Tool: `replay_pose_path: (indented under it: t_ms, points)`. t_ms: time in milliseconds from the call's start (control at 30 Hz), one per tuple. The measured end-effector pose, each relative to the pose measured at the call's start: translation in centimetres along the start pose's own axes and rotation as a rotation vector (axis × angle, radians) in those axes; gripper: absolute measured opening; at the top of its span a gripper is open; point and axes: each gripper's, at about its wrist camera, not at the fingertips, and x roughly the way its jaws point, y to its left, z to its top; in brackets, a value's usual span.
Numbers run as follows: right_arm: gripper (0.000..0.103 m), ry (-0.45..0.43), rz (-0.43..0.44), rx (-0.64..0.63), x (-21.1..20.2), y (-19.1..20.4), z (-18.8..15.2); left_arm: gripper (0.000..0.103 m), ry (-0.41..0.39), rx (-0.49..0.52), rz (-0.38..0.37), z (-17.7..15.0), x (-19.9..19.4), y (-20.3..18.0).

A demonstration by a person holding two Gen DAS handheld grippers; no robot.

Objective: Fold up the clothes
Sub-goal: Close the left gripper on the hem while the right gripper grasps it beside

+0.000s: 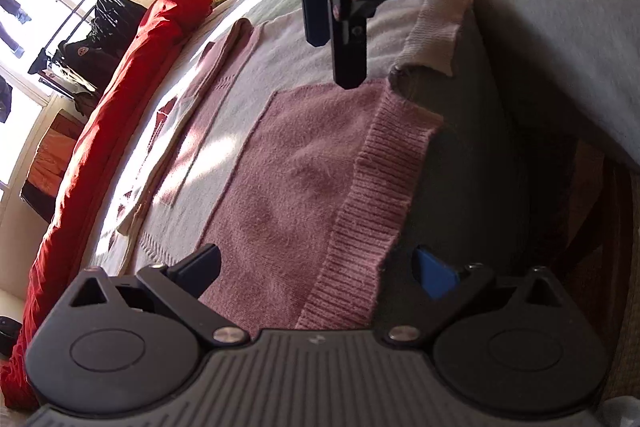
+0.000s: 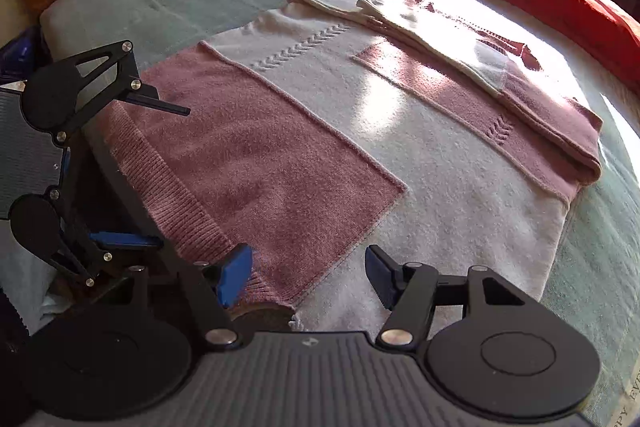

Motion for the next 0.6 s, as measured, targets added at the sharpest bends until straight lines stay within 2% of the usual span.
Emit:
replay_pose_path:
  t_ms: [200,333,467,600]
  points:
    - [0.067,-0.011,0.01,-0.003,-0.1,0.4,-0.2,0.101,-0.001,0.038,0.043,0.8,0.3,0.4]
    - [0.067,-0.026,0.017,-0.001,-0.4,0.6,-0.3,0.101,-0.016,0.138,0.088,0.7,0.2,-0.1]
    - [0.067,-0.038,0.028,-0.021,-0.7,1.1,-0.4,0.101,-0.005,0.145,0.105,0.4,0.2,0.4]
    - [0.067,-0.046,0.048,-0.121,-0.7,3.0,-0.2,0.101,-0.008,0.091,0.11,0.8,-0.2,1.6]
